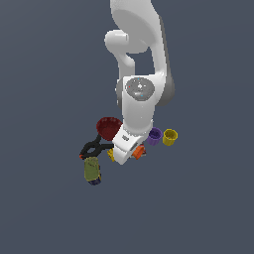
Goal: Pick up a designated object from a clutter of objects.
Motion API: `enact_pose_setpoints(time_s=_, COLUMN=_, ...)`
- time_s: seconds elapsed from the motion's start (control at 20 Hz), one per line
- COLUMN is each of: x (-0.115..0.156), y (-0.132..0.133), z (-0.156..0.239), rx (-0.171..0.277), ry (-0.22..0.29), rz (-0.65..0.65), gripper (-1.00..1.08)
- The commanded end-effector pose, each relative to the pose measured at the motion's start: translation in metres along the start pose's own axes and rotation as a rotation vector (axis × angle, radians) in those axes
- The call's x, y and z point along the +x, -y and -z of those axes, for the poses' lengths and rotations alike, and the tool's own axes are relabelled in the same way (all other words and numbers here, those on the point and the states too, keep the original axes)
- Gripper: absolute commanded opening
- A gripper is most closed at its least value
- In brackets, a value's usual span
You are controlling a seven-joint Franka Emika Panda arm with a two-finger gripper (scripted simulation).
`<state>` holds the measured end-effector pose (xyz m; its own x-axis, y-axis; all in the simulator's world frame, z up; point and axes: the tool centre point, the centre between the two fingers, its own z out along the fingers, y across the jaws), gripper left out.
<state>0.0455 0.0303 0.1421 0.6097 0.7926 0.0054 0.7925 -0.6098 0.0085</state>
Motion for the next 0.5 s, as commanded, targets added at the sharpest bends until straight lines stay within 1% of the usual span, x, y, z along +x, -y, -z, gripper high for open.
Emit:
enact_pose_setpoints(time_s=0.0, x=-0.004, y=0.004, z=0.027, rx=-0.001, ry=0.0, rz=0.0, gripper=-1.0)
enact_pose_setpoints(time_s=0.45, x=-0.018, y=0.018, z=0.131, rx=0.004, ry=0.001, rz=0.001, gripper=-1.0)
